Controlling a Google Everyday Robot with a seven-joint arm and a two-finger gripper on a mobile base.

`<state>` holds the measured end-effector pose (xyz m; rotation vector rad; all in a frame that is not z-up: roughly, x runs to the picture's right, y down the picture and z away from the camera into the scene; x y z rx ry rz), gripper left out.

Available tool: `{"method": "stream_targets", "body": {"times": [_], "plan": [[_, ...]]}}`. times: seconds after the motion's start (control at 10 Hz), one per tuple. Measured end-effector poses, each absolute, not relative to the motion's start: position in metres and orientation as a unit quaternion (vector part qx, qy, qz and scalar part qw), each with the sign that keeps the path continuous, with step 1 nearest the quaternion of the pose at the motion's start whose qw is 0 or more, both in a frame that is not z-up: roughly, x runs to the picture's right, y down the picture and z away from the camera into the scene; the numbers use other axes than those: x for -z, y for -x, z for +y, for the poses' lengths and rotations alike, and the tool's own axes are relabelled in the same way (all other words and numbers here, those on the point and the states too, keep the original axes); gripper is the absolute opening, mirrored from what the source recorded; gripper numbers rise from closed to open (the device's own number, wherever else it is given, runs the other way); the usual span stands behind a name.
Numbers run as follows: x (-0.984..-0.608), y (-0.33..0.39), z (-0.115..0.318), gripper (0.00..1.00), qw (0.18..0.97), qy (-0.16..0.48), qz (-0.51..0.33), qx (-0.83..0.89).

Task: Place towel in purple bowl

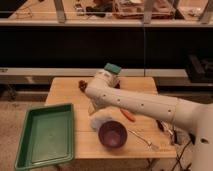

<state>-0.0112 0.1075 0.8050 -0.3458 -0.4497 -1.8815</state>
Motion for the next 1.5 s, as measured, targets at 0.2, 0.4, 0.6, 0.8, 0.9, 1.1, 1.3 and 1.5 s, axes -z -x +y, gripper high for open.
{"method": "stream_targets", "body": {"times": [0.2,0.4,0.6,0.8,0.9,1.1,1.3,1.5], "plan": [[-0.836,-0.005,0.121,0.8,0.536,0.165,-0.189,0.806],[-0.856,-0.016,0.13,0.8,0.519,0.18,-0.189,0.814],[-0.87,-0.027,0.137,0.8,0.507,0.192,-0.199,0.817],[-0.874,-0.025,0.149,0.8,0.484,0.195,-0.221,0.824],[-0.873,-0.026,0.151,0.8,0.477,0.196,-0.226,0.826],[-0.863,-0.024,0.16,0.8,0.457,0.191,-0.25,0.832],[-0.856,-0.025,0.166,0.8,0.451,0.188,-0.261,0.833],[-0.856,-0.023,0.165,0.8,0.449,0.187,-0.26,0.834]]}}
